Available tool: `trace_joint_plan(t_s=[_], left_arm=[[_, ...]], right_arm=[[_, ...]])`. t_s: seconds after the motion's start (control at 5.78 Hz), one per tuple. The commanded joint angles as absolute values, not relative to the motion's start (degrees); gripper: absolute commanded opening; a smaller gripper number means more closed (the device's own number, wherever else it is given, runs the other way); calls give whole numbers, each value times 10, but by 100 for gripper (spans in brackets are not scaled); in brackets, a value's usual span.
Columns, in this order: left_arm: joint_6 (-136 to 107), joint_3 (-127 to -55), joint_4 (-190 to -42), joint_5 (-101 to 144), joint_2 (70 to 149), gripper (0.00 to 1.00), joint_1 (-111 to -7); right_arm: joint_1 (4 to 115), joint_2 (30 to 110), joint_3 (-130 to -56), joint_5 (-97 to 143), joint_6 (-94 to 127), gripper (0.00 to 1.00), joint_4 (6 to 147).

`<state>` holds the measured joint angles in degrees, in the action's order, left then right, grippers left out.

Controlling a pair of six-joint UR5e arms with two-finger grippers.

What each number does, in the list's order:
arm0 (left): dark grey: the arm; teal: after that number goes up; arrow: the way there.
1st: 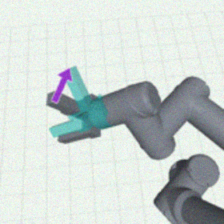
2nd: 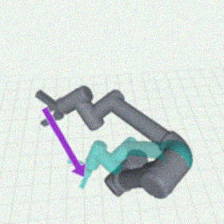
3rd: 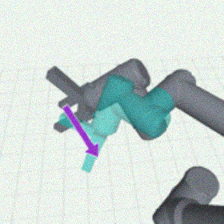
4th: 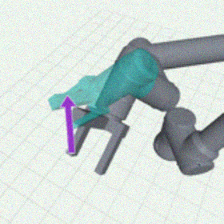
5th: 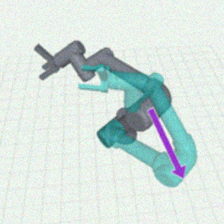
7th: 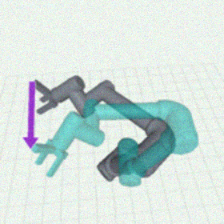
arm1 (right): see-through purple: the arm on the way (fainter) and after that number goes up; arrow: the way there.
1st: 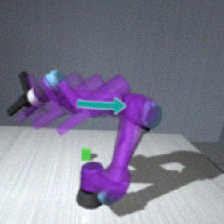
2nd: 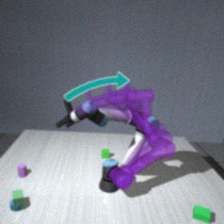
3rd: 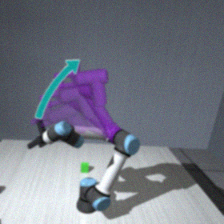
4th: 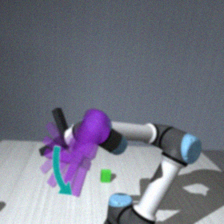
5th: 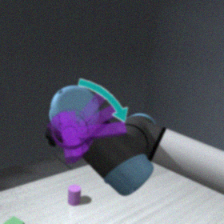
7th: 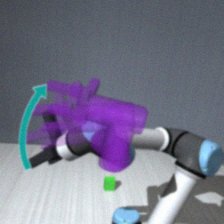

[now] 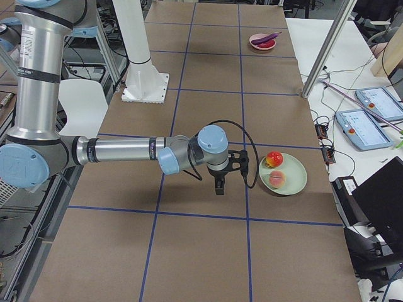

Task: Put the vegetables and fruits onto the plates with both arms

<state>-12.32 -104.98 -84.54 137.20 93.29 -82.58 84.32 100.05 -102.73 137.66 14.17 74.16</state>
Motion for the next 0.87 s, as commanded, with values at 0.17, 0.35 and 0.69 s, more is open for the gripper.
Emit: trace_joint_plan(t_s=[0.17,0.35,0.69], left_arm=[[-123,-1047,-832,1371,938,100,-836],[-107,-1032,-834,1372,933,100,-842],[-80,-1000,-838,1372,933,100,-847]], right_arm=[[874,960,-1030,1366,4,100,880],[880,960,-1032,1366,4,100,881],[881,959,-1034,1365,4,100,881]])
